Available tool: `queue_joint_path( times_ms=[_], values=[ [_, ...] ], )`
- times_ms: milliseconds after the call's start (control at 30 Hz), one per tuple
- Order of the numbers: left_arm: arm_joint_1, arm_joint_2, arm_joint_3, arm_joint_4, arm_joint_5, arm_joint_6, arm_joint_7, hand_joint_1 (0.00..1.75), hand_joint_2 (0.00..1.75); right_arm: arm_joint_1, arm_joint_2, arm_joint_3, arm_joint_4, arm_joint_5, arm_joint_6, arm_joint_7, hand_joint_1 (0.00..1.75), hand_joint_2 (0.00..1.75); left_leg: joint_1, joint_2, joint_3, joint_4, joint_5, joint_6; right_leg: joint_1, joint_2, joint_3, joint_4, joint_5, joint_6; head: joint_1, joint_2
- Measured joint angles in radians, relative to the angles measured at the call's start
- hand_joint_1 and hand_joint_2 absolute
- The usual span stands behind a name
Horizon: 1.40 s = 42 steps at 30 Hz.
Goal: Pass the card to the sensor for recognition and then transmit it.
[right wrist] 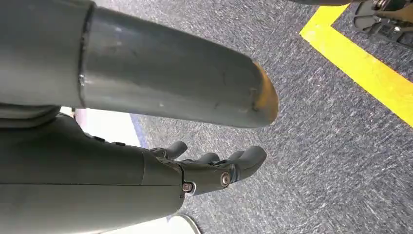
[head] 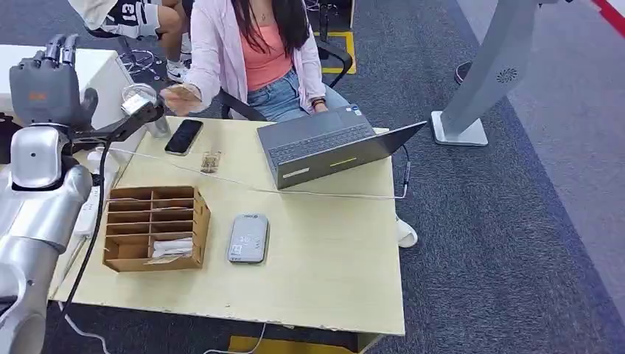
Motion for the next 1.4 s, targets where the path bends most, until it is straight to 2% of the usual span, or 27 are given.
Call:
queue_joint_path(
  times_ms=[100,167,200,300,367,633,733,867,933,967,1067,1133,1233,1400],
  values=[
    [0.020,-0.003,0.011,-0.009,0.035,0.016,-0.045,0.00,1.75,0.000,0.000,-0.009,0.000,0.000,-0.002,0.001,0.00,0.00,0.000,0.000,0.000,0.000,0.000,0.000,0.000,0.000,0.000,0.000,0.000,0.000,0.000,0.000],
    [0.086,-0.006,0.015,-0.079,0.096,0.040,-0.113,0.00,1.75,0.000,0.000,-0.021,0.000,-0.007,-0.002,0.005,0.00,0.00,-0.001,0.001,0.001,0.000,0.000,0.000,-0.001,0.001,0.001,0.000,0.000,0.000,0.000,0.000],
    [0.133,-0.006,0.015,-0.140,0.114,0.042,-0.128,0.00,1.75,0.002,0.000,-0.027,0.000,-0.006,-0.003,0.006,0.00,0.00,-0.001,0.001,0.001,0.000,0.000,0.000,-0.001,0.001,0.000,0.000,0.000,0.000,-0.002,0.000],
    [0.234,-0.011,0.015,-0.257,0.119,0.034,-0.126,0.00,1.75,0.002,0.000,-0.043,0.000,-0.001,-0.003,0.009,0.00,0.00,-0.001,0.000,-0.001,0.000,0.000,0.000,-0.001,0.000,-0.001,0.000,0.000,0.000,0.001,0.000],
    [0.265,-0.011,0.015,-0.302,0.122,0.031,-0.125,0.00,1.75,0.002,0.000,-0.048,0.000,0.000,-0.003,0.009,0.00,0.00,-0.001,0.000,-0.001,0.000,0.000,0.000,-0.001,0.000,-0.001,0.000,0.000,0.000,0.001,0.000],
    [0.301,-0.010,0.015,-0.378,0.130,0.023,-0.127,0.00,1.75,0.002,0.000,-0.063,0.000,0.000,-0.003,0.011,0.00,0.00,0.000,0.000,-0.001,0.000,0.001,0.000,-0.001,0.000,-0.001,0.000,0.000,0.000,0.000,0.000],
    [0.342,-0.010,0.015,-0.425,0.174,0.042,-0.171,0.00,1.75,0.002,0.000,-0.071,0.000,-0.007,-0.006,0.014,0.00,0.00,-0.001,0.000,-0.001,0.000,0.001,0.000,-0.001,0.000,0.000,0.000,0.000,0.000,0.001,0.000],
    [0.542,-0.011,0.015,-0.612,0.225,0.089,-0.220,0.00,1.75,0.006,0.002,-0.096,0.000,-0.022,-0.023,0.015,0.00,0.00,-0.001,0.002,-0.001,-0.001,-0.001,0.001,-0.001,0.002,-0.001,-0.001,-0.001,0.000,-0.001,0.000],
    [0.620,-0.011,0.015,-0.668,0.234,0.103,-0.228,0.00,1.75,0.006,0.003,-0.104,0.000,-0.030,-0.031,0.020,0.00,0.00,-0.001,0.002,-0.003,-0.001,-0.002,0.001,-0.001,0.002,-0.002,-0.001,-0.001,0.001,0.000,0.000],
    [0.687,-0.007,0.015,-0.719,0.237,0.117,-0.237,0.00,1.75,0.006,0.005,-0.114,0.000,-0.034,-0.036,0.024,0.00,0.00,-0.003,0.003,-0.001,-0.002,-0.004,-0.001,-0.001,0.003,-0.001,-0.001,-0.001,0.000,0.004,0.000],
    [0.903,0.000,0.015,-0.850,0.246,0.149,-0.268,0.00,1.75,0.018,0.011,-0.140,0.000,-0.045,-0.052,0.029,0.00,0.00,-0.001,0.009,0.001,-0.001,-0.007,-0.001,-0.002,0.008,-0.002,-0.002,-0.004,0.001,-0.006,0.000],
    [0.975,0.000,0.015,-0.897,0.256,0.150,-0.283,0.00,1.75,0.019,0.013,-0.151,0.000,-0.048,-0.057,0.033,0.00,0.00,-0.001,0.004,-0.001,-0.001,-0.007,-0.001,-0.002,0.004,-0.002,-0.002,-0.005,0.001,0.001,0.000],
    [1.071,0.002,0.016,-0.938,0.264,0.149,-0.291,0.00,1.75,0.019,0.014,-0.166,0.000,-0.047,-0.063,0.030,0.00,0.00,-0.001,0.004,0.000,-0.001,-0.007,-0.001,-0.002,0.004,-0.002,-0.002,-0.005,0.001,-0.002,0.000],
    [1.129,-0.001,0.016,-0.951,0.258,0.136,-0.304,0.00,1.75,0.019,0.016,-0.175,0.000,-0.042,-0.066,0.026,0.00,0.00,-0.001,0.002,0.000,-0.001,-0.007,-0.001,-0.002,0.002,-0.002,-0.001,-0.005,0.001,-0.002,0.000]
  ],
)
